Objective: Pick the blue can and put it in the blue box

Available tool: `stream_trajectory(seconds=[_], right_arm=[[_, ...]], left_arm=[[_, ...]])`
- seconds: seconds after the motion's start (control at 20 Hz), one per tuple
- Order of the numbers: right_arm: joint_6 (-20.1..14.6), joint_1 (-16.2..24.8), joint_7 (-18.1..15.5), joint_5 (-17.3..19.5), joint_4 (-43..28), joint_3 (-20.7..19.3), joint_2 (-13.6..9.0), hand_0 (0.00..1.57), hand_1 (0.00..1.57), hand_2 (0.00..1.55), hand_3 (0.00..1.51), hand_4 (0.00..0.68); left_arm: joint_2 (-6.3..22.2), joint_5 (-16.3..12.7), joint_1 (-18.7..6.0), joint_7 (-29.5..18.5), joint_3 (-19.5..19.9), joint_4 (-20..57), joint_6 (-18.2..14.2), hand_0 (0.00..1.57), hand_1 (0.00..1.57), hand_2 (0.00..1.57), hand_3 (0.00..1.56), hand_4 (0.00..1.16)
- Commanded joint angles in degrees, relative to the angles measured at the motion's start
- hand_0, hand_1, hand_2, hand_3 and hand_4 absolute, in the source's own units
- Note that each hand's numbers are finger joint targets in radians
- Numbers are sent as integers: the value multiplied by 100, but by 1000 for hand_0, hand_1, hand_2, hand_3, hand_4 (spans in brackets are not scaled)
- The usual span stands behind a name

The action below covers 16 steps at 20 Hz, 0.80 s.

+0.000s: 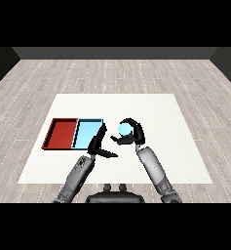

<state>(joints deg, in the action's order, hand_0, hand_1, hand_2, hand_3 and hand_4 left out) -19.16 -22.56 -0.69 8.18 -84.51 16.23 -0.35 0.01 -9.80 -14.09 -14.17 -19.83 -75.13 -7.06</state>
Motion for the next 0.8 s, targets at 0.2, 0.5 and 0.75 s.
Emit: stream_trajectory(seconds=[0.2, 0.5, 0.75], right_arm=[[305, -233, 154, -114, -35, -293, 34, 1476, 1476, 1463, 1398, 604], [13, -309, -251, -359, 310, 110, 35, 1479, 1479, 1459, 1393, 605], [-254, 82, -232, -69, -7, 615, 35, 1482, 1482, 1458, 1394, 609]], left_arm=[[-1, -438, -234, 436, -350, -147, -352, 0, 0, 0, 0, 0], [-1, -708, -523, -290, -265, 849, -351, 0, 0, 0, 0, 0], [1, -621, -556, -455, -218, 1062, -239, 0, 0, 0, 0, 0]])
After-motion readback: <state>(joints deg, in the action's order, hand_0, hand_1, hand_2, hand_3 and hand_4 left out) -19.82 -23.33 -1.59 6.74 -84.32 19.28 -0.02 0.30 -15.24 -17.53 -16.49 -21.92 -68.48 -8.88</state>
